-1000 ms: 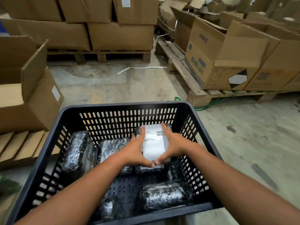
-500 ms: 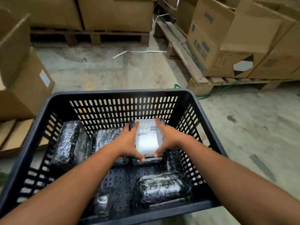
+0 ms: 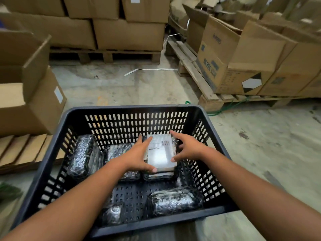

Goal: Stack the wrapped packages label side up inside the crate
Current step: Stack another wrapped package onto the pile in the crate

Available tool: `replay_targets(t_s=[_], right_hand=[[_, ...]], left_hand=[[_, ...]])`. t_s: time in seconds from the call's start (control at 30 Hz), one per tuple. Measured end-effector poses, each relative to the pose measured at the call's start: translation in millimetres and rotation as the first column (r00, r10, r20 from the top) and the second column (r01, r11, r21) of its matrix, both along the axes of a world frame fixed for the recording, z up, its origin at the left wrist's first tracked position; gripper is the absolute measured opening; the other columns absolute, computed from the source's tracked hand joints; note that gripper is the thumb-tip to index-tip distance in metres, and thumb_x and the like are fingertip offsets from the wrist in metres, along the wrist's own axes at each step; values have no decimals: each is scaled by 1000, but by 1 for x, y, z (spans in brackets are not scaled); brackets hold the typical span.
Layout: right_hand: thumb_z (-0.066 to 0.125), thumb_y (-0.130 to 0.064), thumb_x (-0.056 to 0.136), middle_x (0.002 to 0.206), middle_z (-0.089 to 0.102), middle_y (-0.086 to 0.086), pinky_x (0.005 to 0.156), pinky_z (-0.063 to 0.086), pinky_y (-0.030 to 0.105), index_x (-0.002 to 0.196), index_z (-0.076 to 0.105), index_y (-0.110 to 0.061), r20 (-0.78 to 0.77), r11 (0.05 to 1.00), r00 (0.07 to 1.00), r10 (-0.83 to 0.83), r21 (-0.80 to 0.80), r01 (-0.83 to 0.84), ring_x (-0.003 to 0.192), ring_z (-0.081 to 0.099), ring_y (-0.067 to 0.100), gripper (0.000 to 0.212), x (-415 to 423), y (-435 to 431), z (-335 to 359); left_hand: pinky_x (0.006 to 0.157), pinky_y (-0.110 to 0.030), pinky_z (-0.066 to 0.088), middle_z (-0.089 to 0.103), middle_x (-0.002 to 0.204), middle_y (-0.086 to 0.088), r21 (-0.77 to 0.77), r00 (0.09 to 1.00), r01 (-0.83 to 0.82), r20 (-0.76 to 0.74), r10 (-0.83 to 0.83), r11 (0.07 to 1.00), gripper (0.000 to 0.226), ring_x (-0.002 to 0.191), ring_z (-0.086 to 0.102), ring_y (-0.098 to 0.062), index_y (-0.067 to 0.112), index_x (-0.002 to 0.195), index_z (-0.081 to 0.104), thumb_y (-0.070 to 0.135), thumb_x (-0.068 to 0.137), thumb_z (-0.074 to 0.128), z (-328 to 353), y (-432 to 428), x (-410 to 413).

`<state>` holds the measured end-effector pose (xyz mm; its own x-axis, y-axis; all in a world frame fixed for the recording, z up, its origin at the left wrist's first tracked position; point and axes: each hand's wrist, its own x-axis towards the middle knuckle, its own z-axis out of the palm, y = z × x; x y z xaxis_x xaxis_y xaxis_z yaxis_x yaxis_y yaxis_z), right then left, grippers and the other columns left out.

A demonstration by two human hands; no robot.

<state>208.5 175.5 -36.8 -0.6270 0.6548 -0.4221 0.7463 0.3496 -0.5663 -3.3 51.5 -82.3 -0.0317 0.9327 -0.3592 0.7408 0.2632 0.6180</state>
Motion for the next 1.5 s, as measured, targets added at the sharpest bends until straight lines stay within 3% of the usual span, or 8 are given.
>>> replay_targets(t_s=[0.27, 0.53, 0.63, 0.8, 1.07, 1.2, 1.33, 1.5], right_hand=[[97, -23, 72, 165, 40, 6, 106, 53, 41, 164, -2, -46, 105, 990, 989, 106, 81, -114, 124, 65, 21, 137, 33, -3, 33], [95, -26, 74, 153, 56, -5, 91, 45, 26, 162, 33, -42, 240, 947, 934, 263, 121, -298, 128, 63, 18, 109, 57, -39, 24], [86, -25, 86, 136, 68, -3, 92, 51, 26, 153, 50, -38, 233, 942, 927, 293, 97, -322, 113, 68, 13, 77, 62, -44, 20], [87, -33, 82, 146, 63, -9, 112, 45, 31, 146, 60, -38, 189, 939, 926, 328, 40, -341, 130, 58, 10, 70, 62, -45, 20], [90, -35, 80, 148, 62, -7, 105, 40, 24, 150, 56, -39, 139, 947, 951, 277, 128, -295, 131, 57, 13, 77, 58, -43, 15], [84, -47, 85, 157, 53, -4, 118, 43, 40, 162, 35, -35, -64, 964, 977, 204, 190, -189, 137, 54, 14, 92, 55, -44, 24], [91, -64, 65, 169, 16, -14, 119, 24, 19, 158, -25, -48, -247, 973, 951, 186, 177, -144, 150, 26, 1, 150, 51, -51, 31], [102, -54, 51, 163, 10, -18, 116, 8, 4, 154, -37, -42, -411, 947, 889, 200, 314, -68, 149, 5, -17, 173, 35, -57, 46]], left_hand=[[106, -35, 41, 46, 155, 11, -72, 933, 345, 135, -334, 936, 93, 132, 52, -14, 40, 150, 41, 61, 70, 83, 41, -21, 38], [93, -32, 54, 67, 133, -3, -132, 799, 589, -54, -599, 797, 68, 111, 66, -19, 20, 147, 50, 33, 85, 73, 28, -42, 79], [69, -31, 54, 71, 92, 0, -47, 842, 538, -22, -539, 842, 59, 76, 65, -11, 13, 133, 57, 37, 79, 61, 31, -40, 75], [107, -29, 43, 54, 144, 3, -13, 886, 463, -11, -463, 886, 94, 122, 54, -13, 23, 154, 32, 41, 77, 81, 18, -37, 44], [102, -31, 52, 63, 127, 10, -27, 955, 204, 223, -193, 979, 72, 108, 65, -5, 33, 141, 51, 28, 78, 86, 23, -29, 24], [101, -28, 52, 64, 128, 8, 6, 961, 120, 250, -118, 993, 71, 110, 66, -6, 31, 139, 56, 21, 77, 88, 52, -30, -1], [97, -35, 55, 69, 125, 5, 105, 936, -6, 349, -31, 995, 68, 109, 69, -13, 31, 132, 64, 15, 72, 91, 95, -28, -28], [60, -27, 59, 77, 112, 1, 230, 833, -139, 553, -11, 963, 63, 86, 74, -15, 34, 123, 72, 19, 67, 95, 144, -22, -42]])
